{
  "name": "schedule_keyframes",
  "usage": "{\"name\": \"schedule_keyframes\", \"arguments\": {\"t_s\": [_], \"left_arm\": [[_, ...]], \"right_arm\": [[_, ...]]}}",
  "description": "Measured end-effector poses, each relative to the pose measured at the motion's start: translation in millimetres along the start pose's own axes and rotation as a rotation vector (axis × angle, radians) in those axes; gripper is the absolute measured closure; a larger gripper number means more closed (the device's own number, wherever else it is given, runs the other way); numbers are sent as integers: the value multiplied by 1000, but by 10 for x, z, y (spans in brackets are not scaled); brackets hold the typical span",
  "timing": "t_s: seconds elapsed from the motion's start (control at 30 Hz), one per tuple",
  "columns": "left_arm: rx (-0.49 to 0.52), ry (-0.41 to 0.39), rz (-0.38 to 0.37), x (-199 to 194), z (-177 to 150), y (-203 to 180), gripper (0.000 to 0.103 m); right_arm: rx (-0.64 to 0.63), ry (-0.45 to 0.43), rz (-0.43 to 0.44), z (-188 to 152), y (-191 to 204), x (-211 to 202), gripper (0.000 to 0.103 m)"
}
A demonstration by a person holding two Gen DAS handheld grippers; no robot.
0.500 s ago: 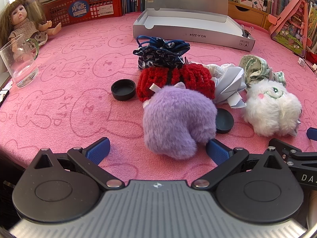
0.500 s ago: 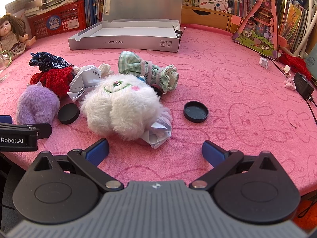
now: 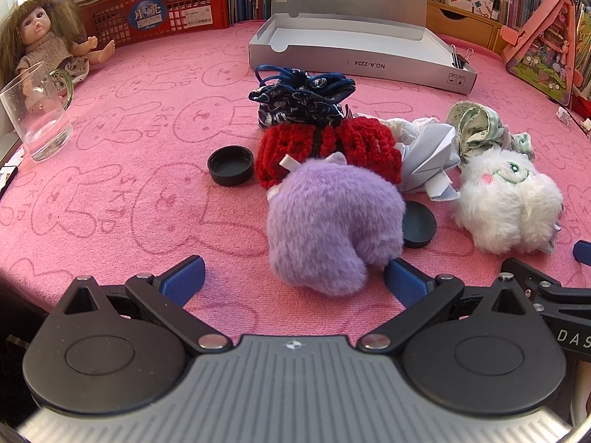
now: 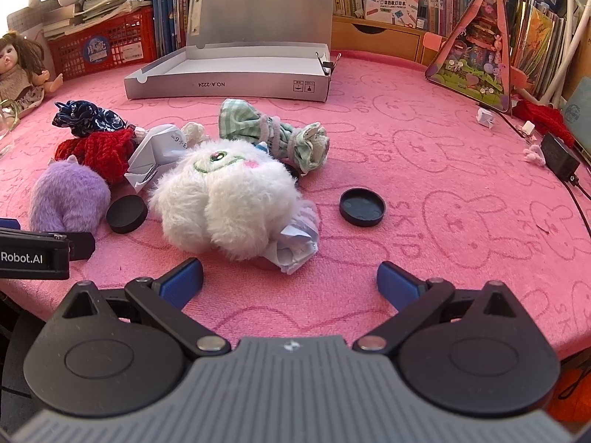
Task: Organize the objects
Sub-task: 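Move the left tool toward the purple plush while the right tool approaches the white plush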
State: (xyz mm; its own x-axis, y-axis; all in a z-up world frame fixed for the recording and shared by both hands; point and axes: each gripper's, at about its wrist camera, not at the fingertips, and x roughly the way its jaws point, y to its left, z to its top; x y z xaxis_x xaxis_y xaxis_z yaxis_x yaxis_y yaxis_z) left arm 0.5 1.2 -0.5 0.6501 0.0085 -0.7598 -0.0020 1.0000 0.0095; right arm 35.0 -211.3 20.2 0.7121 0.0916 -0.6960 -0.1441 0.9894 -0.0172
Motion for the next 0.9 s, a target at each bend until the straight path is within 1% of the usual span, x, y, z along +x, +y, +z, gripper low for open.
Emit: {"name": "schedule_keyframes", "arguments": {"t_s": [0.2,0.37,0.47,0.57,0.63,0.7,0.8,0.9], "left_arm": [[1,-7,1,10,-13,18,0],[5,-58,1,-22,-95,11,0],[5,-62,-1,-25,-100,11,0],[-1,-59,-6,-36,-111,15,0],[-12,-59,-15,-49,-106,31,0],[-24,-64,-30,-71,-100,52,0],[-31,-93,-50,-119,-88,58,0],[-26,-138,-33,-156,-74,51,0]], "right_arm": [[19,-44,-16,-60,21,-24,0],[24,-41,-17,-43,23,-24,0],[23,-40,-18,-40,33,-29,0],[24,-49,7,-34,37,-54,0],[21,-70,27,-12,48,-86,0],[2,-102,27,22,80,-120,0],[-29,-136,37,90,120,-143,0],[-33,-150,53,145,129,-126,0]]}}
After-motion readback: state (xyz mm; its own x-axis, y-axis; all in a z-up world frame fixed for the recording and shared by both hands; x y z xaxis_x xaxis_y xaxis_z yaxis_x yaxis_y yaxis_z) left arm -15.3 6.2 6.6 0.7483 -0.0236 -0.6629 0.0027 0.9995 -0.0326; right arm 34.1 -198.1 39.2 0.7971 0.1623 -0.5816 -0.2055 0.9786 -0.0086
